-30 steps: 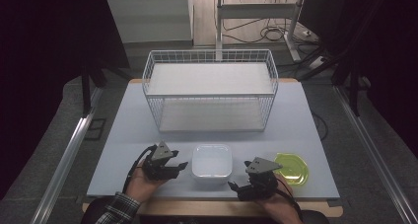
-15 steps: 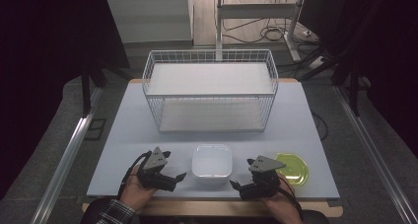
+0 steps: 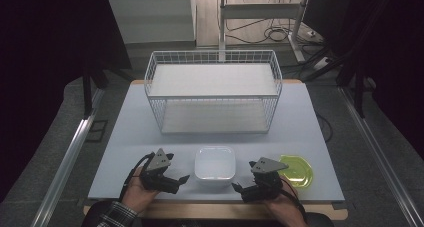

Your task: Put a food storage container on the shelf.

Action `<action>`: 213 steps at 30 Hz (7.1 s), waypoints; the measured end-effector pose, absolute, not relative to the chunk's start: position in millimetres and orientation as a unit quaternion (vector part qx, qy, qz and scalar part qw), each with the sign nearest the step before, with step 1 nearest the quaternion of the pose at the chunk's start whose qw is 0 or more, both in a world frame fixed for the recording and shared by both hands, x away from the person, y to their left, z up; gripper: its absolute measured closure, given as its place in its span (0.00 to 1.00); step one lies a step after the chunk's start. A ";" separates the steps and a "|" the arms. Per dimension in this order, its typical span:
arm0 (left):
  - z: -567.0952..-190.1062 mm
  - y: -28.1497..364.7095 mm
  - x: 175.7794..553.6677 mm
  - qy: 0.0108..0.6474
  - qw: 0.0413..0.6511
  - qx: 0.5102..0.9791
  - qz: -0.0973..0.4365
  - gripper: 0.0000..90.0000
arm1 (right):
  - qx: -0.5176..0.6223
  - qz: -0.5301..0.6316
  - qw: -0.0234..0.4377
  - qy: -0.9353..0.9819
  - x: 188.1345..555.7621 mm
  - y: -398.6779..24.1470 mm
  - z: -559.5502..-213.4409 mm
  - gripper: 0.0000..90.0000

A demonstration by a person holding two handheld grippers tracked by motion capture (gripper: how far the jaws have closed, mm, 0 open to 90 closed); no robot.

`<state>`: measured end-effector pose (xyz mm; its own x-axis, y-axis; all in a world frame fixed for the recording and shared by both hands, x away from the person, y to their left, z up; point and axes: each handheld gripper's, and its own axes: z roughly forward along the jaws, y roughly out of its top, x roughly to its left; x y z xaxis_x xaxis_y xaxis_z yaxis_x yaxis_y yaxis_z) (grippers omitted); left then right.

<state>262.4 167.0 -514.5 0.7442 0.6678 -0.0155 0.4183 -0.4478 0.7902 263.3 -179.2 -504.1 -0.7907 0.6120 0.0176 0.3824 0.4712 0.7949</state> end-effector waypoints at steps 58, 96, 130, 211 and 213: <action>-498.6 133.8 273.3 0.374 0.447 0.813 0.006 0.49 | 0.404 0.390 0.017 0.827 286.5 -156.4 -475.5 0.58; -494.5 141.8 262.2 0.380 0.456 0.804 0.043 0.71 | 0.410 0.412 0.041 0.813 281.2 -158.5 -471.4 0.76; -449.3 151.5 274.7 0.381 0.497 0.771 0.119 0.86 | 0.381 0.477 0.103 0.785 285.6 -156.7 -438.7 0.87; -320.3 150.1 392.8 0.375 0.518 0.742 0.202 0.73 | 0.382 0.516 0.179 0.746 421.4 -131.7 -302.8 0.74; -320.4 149.0 395.3 0.376 0.517 0.742 0.202 0.71 | 0.380 0.516 0.182 0.745 423.4 -130.6 -303.2 0.72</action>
<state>395.3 149.0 -320.4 0.6355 0.7670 -0.0885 0.3484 -0.1826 0.9194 423.4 -130.6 -303.2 -0.6444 0.7551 0.1209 0.3789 0.1779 0.9082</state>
